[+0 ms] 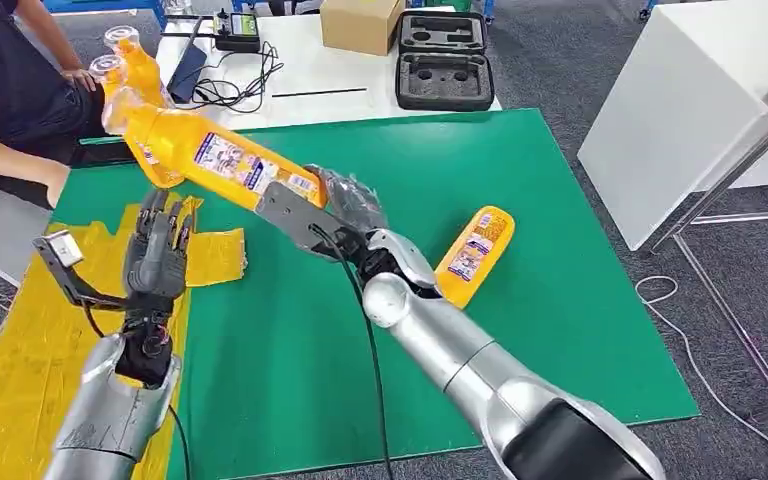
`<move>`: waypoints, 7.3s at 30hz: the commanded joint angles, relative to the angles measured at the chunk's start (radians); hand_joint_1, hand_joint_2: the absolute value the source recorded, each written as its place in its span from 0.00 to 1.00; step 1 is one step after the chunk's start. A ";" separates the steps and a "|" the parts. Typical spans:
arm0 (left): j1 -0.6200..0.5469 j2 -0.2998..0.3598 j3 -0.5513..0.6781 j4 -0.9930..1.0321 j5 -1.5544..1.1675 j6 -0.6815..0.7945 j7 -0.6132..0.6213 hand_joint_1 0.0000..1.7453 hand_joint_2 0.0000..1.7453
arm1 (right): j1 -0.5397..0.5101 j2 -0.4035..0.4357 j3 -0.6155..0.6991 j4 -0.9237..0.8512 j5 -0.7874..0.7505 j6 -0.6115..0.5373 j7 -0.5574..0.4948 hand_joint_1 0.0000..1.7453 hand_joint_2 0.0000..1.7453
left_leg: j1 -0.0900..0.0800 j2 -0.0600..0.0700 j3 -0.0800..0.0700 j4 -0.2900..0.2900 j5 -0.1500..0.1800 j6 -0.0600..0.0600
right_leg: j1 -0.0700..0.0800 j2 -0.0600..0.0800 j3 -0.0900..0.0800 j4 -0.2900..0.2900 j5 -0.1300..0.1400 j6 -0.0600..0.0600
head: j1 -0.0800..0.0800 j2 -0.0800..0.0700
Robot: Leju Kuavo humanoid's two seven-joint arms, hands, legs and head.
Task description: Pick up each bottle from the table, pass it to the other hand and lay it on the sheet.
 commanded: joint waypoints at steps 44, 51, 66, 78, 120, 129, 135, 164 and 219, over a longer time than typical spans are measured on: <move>0.049 -0.075 -0.084 -0.181 0.237 -0.111 0.102 1.00 1.00 | -0.050 -0.014 0.512 0.071 -0.242 -0.046 0.039 1.00 1.00 | 0.001 -0.004 0.003 0.000 -0.002 -0.001 | 0.001 -0.003 0.004 0.000 -0.003 -0.002 | 0.000 0.000; 0.050 -0.080 -0.087 -0.176 0.230 -0.105 0.100 1.00 1.00 | -0.046 -0.014 0.498 0.084 -0.233 -0.040 0.043 1.00 1.00 | 0.002 -0.005 0.005 0.002 -0.003 -0.001 | 0.002 -0.004 0.006 0.000 -0.004 -0.003 | 0.000 0.000; 0.042 -0.053 0.010 -0.153 -0.012 0.071 -0.048 1.00 1.00 | -0.021 -0.030 0.265 0.081 -0.084 -0.080 -0.014 0.00 0.00 | 0.001 -0.004 0.003 0.001 -0.002 -0.001 | 0.001 -0.003 0.003 0.001 -0.003 -0.002 | 0.000 0.000; 0.052 0.075 0.227 0.044 -0.308 0.242 -0.171 1.00 1.00 | 0.139 -0.255 -0.071 -0.373 0.059 0.020 0.006 0.00 0.00 | 0.001 -0.004 0.004 -0.001 -0.002 -0.001 | 0.001 -0.003 0.005 -0.002 -0.002 -0.002 | 0.000 0.000; 0.013 0.089 0.044 0.748 -1.548 0.798 -0.254 1.00 1.00 | 0.063 -0.313 -0.139 -0.404 -0.050 0.190 -0.023 0.00 0.00 | -0.001 -0.003 0.005 -0.001 -0.002 -0.001 | -0.001 -0.002 0.006 0.000 -0.002 -0.002 | -0.001 0.000; -0.058 0.101 -0.033 0.875 -1.515 0.748 -0.188 0.00 0.00 | 0.074 -0.322 -0.141 -0.401 -0.041 0.186 -0.023 0.00 0.00 | -0.001 -0.019 0.007 -0.001 0.004 0.001 | -0.002 -0.018 0.010 0.000 -0.002 -0.002 | 0.000 0.000; -0.059 0.103 -0.033 0.874 -1.512 0.745 -0.188 0.00 0.00 | 0.073 -0.322 -0.142 -0.403 -0.040 0.186 -0.023 0.00 0.00 | -0.003 -0.020 0.008 -0.002 0.006 0.002 | -0.004 -0.019 0.003 0.000 -0.002 -0.003 | -0.001 0.000; 0.081 0.162 -0.197 0.489 -1.247 0.742 -0.221 0.00 0.00 | 0.006 -0.370 -0.224 -0.228 -0.314 0.366 -0.190 0.00 0.00 | -0.006 -0.018 0.007 0.000 0.008 0.004 | -0.006 -0.017 0.012 0.001 0.001 0.001 | 0.000 0.000; 0.075 0.171 0.024 -0.102 -0.276 0.084 -0.154 0.00 0.00 | 0.051 -0.521 -0.241 -0.399 -0.203 0.323 -0.150 0.00 0.00 | -0.001 -0.019 -0.009 0.001 0.010 0.004 | -0.002 -0.019 -0.004 0.001 0.004 0.000 | 0.000 0.000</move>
